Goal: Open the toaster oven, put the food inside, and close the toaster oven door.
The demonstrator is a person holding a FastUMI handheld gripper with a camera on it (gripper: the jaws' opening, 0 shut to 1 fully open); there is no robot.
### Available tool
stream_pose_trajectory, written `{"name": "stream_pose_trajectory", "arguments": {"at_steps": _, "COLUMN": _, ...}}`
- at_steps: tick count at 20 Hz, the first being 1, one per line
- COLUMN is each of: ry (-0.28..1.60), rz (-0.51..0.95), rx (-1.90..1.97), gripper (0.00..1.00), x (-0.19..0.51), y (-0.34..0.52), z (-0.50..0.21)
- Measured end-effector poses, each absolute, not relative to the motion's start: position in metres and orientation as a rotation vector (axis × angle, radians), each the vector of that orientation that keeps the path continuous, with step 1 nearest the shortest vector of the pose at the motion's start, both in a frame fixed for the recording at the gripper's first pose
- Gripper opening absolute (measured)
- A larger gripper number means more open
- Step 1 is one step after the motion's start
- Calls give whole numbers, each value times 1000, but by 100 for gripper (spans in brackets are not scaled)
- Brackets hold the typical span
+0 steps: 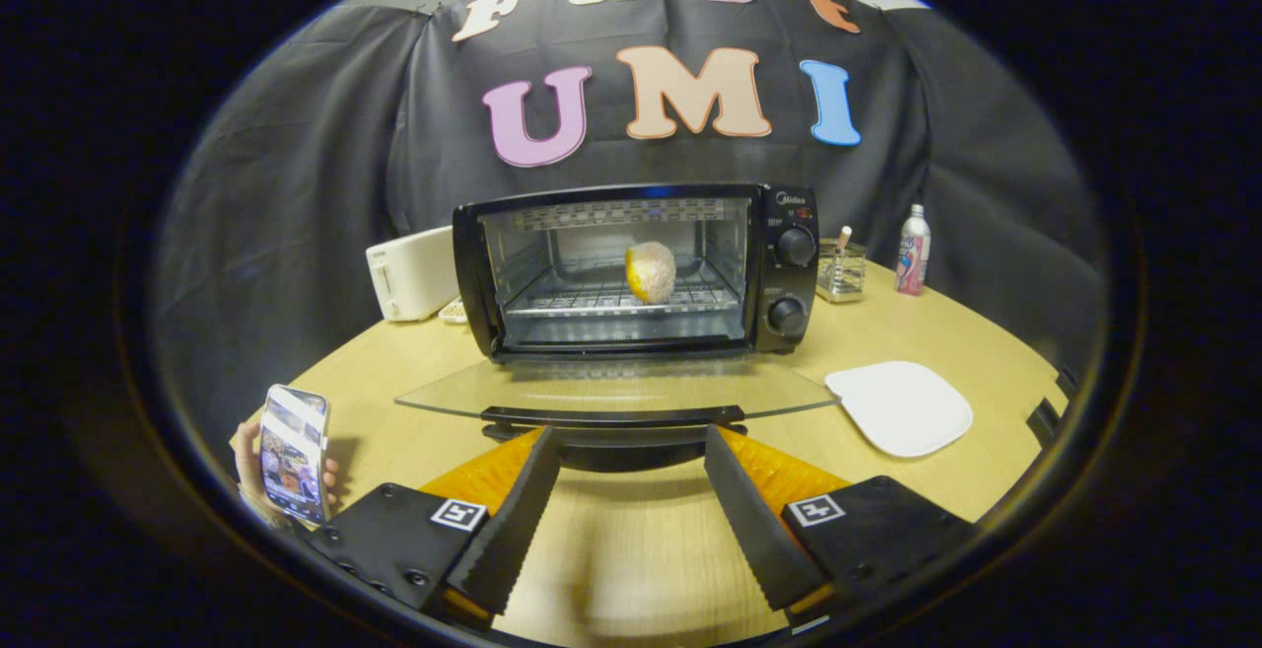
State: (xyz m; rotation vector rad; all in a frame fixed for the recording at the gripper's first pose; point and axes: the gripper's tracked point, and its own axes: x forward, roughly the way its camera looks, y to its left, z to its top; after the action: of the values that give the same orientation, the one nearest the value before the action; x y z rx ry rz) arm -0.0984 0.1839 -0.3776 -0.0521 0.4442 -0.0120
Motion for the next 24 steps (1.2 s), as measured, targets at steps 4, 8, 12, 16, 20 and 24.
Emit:
{"name": "stream_pose_trajectory", "arguments": {"at_steps": 4, "ry": 436, "rz": -4, "rx": -55, "gripper": 96, "x": -94, "y": 184, "z": -368}}
{"name": "stream_pose_trajectory", "arguments": {"at_steps": 8, "ry": 412, "rz": 7, "rx": -46, "gripper": 96, "x": -87, "y": 186, "z": -355}}
{"name": "stream_pose_trajectory", "arguments": {"at_steps": 12, "ry": 385, "rz": 11, "rx": -41, "gripper": 96, "x": -80, "y": 188, "z": -344}}
{"name": "stream_pose_trajectory", "arguments": {"at_steps": 16, "ry": 354, "rz": 19, "rx": -37, "gripper": 96, "x": -70, "y": 189, "z": -329}}
{"name": "stream_pose_trajectory", "arguments": {"at_steps": 20, "ry": 319, "rz": 37, "rx": -4, "gripper": 98, "x": -52, "y": 192, "z": -312}}
{"name": "stream_pose_trajectory", "arguments": {"at_steps": 24, "ry": 368, "rz": 44, "rx": -5, "gripper": 99, "x": -27, "y": 193, "z": -320}}
